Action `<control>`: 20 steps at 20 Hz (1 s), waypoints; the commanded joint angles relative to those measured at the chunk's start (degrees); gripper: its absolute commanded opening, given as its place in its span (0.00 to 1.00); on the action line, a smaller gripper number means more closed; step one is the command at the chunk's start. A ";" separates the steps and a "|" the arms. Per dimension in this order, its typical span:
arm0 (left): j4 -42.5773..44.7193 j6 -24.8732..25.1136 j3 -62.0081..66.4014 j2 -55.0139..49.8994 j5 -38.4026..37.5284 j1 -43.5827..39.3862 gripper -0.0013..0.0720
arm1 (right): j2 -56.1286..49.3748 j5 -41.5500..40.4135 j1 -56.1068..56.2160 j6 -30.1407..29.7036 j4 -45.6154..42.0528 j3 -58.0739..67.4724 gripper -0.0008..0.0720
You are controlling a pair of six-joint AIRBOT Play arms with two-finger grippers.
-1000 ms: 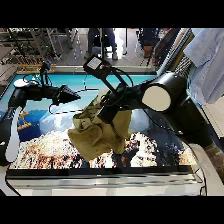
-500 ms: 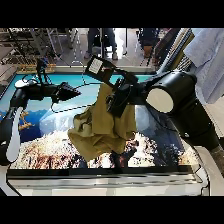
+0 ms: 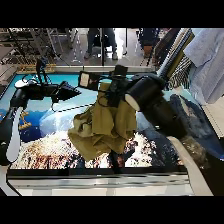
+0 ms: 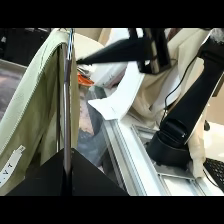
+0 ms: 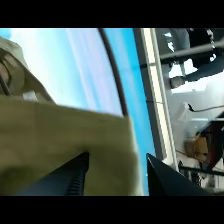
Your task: Fold the clothes and pants, and hang the long-sleeved shirts on hangers.
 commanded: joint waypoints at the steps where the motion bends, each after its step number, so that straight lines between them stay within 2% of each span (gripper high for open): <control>1: -0.04 0.02 0.00 -0.04 0.00 0.00 0.03 | -3.10 -4.92 0.00 -0.98 2.05 0.00 0.54; 2: -0.02 0.02 0.00 -0.04 0.02 -0.02 0.03 | -3.30 -5.60 -0.35 -0.96 1.95 0.00 0.48; 3: -0.04 0.02 0.00 -0.04 0.02 -0.02 0.03 | -3.34 -5.81 -0.35 -0.79 2.58 0.00 0.30; 4: -0.04 0.07 0.00 -0.04 0.33 -0.02 0.03 | -3.32 -5.75 -0.35 -0.48 2.78 0.00 0.17; 5: -0.04 0.04 0.00 -0.04 1.31 0.00 0.06 | -3.30 -5.70 -0.35 -0.46 2.84 0.00 0.11; 6: -0.04 -0.59 0.00 -0.02 3.41 0.00 0.29 | -3.30 -5.68 -0.28 -0.48 3.23 0.00 0.05; 7: 0.20 -1.88 0.00 -0.02 6.49 0.09 0.72 | -3.30 -5.62 -0.31 -0.46 3.93 0.00 0.04; 8: 0.92 -5.95 0.02 0.07 11.50 0.39 1.00 | -3.30 -5.22 -0.31 -0.46 4.02 0.00 0.04; 10: 2.62 -10.23 0.48 0.11 15.98 1.90 1.00 | -3.32 -2.51 -0.39 -0.46 3.89 0.00 0.04; 13: 3.02 -17.97 3.63 0.20 15.96 5.35 1.00 | -3.32 2.99 -1.46 0.63 3.67 -0.44 0.04; 15: 5.01 -27.82 7.69 0.42 16.59 7.91 0.98 | -3.34 4.26 -2.91 5.46 2.73 -1.40 0.04; 17: 13.60 -37.90 8.37 2.89 19.96 10.23 0.95 | -3.28 4.20 -4.50 13.27 -0.92 -1.66 0.04; 20: 35.30 -54.55 8.09 5.92 19.71 11.61 0.95 | -2.54 4.15 -6.36 21.97 -4.31 -0.68 0.04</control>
